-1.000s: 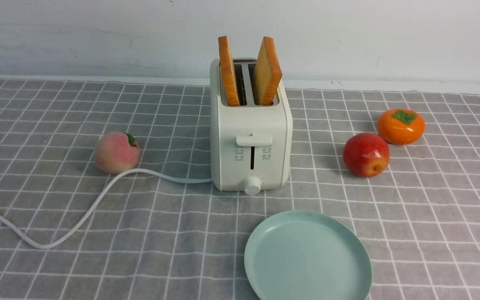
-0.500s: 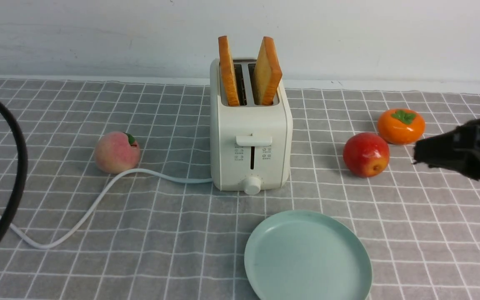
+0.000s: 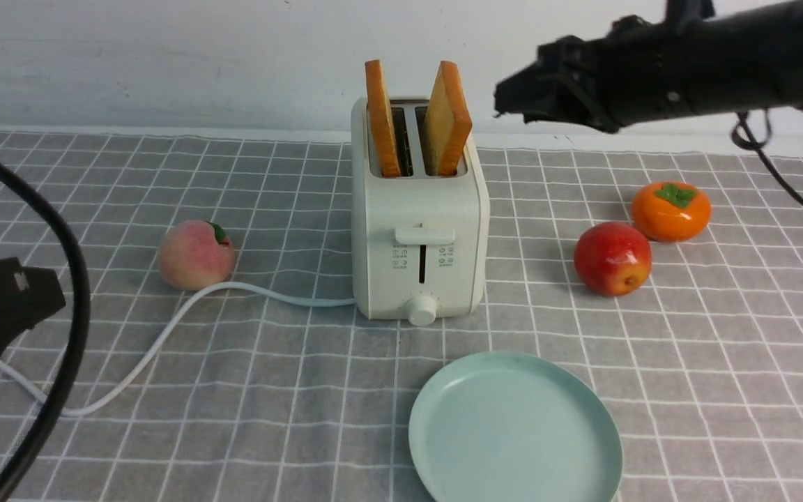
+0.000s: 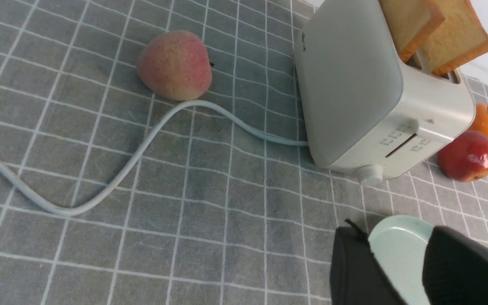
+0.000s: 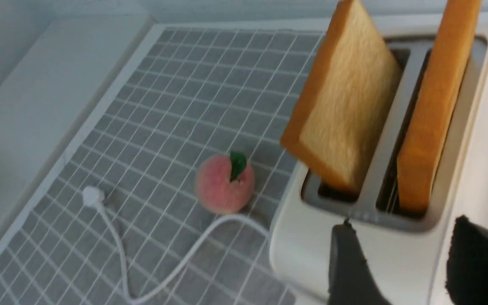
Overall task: Take toasted bread from bread machine on grey coffee table place on plate.
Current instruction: 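Grasp the toast slice in the toaster and pull it up out of the slot with the right gripper, then place the held slice of bread on top of the slice on the plate with the right gripper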
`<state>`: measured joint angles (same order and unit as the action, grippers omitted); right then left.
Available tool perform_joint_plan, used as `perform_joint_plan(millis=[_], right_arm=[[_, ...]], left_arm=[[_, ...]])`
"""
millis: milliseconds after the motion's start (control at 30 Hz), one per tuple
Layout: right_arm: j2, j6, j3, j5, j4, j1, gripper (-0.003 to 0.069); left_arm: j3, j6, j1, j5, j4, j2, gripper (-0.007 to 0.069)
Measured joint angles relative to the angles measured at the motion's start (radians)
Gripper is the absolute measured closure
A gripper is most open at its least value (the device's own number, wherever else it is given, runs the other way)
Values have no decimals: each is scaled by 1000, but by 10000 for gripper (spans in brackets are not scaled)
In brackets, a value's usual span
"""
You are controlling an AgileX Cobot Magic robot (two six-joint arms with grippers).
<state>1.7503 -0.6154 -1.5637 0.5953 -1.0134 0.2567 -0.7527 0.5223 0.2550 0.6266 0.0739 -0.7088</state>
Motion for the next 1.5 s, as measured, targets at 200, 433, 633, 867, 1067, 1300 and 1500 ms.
perform_joint_plan(millis=[200, 433, 633, 867, 1067, 1300, 1500], right_arm=[[195, -11, -141, -113, -3, 37, 242], [287, -19, -160, -164, -23, 38, 251], [285, -22, -171, -151, -42, 39, 455], [201, -58, -230, -105, -46, 34, 542], [14, -81, -269, 111, 37, -43, 542], [-127, 91, -277, 483, 245, -181, 542], [-147, 227, -132, 638, 355, -186, 542]], left_arm=[[0, 0, 0, 15, 38, 0, 386], [0, 0, 0, 23, 43, 0, 386], [0, 0, 0, 28, 43, 0, 386], [0, 0, 0, 32, 44, 0, 386], [0, 0, 0, 52, 44, 0, 386], [0, 0, 0, 61, 44, 0, 386], [0, 0, 0, 60, 44, 0, 386]])
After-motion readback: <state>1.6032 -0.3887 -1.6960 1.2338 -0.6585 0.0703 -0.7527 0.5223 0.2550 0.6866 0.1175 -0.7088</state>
